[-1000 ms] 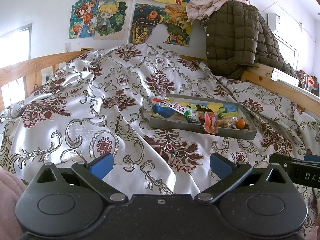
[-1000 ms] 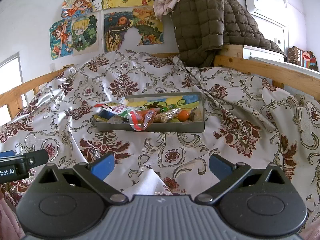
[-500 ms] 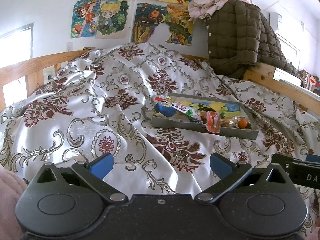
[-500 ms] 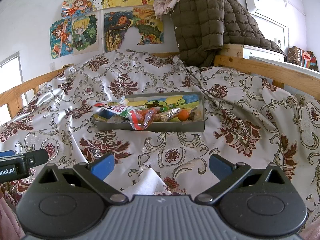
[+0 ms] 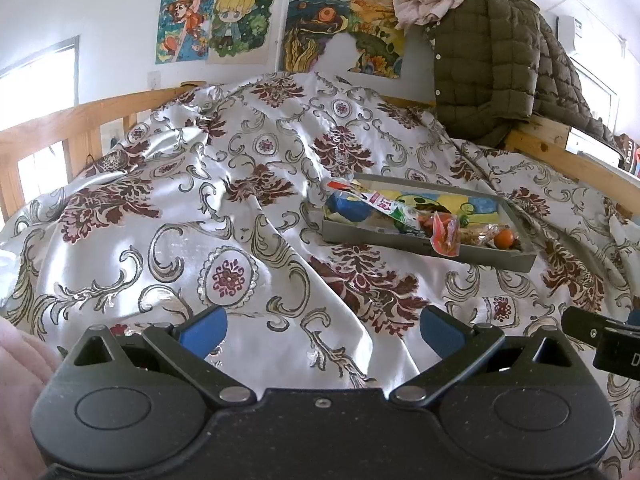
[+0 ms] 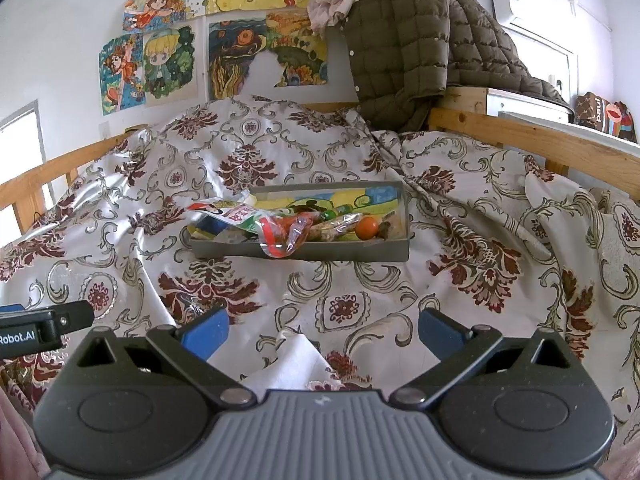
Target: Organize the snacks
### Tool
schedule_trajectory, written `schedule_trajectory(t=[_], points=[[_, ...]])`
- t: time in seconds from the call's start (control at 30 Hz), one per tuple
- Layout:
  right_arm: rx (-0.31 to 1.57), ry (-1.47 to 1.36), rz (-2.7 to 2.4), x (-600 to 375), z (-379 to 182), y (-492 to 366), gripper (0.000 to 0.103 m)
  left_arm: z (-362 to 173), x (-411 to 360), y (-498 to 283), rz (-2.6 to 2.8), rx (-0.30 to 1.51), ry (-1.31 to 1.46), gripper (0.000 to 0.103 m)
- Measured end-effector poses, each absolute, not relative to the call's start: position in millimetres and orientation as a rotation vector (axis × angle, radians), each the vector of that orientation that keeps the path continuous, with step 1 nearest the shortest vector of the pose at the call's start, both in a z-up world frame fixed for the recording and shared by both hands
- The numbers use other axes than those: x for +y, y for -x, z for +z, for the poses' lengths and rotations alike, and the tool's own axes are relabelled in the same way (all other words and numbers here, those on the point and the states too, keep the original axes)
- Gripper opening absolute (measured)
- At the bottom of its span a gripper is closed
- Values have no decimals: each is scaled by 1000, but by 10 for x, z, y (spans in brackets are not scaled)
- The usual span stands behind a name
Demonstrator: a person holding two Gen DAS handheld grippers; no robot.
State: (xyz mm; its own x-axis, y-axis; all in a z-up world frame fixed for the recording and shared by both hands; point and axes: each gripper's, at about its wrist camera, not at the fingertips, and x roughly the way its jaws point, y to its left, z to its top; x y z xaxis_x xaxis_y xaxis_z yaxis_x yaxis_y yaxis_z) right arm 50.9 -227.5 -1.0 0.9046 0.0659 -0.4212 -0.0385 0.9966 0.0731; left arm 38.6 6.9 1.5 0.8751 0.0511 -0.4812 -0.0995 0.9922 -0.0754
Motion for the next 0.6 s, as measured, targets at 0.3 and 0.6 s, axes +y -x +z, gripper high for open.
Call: schedule_trajectory(t=[0.3, 0.6], points=[[438, -63, 54, -2267, 2, -517, 103, 5, 63, -401, 64, 502, 93, 102], [440, -62, 53, -2268, 5, -512, 103, 28, 32, -388, 30, 498, 92, 102]])
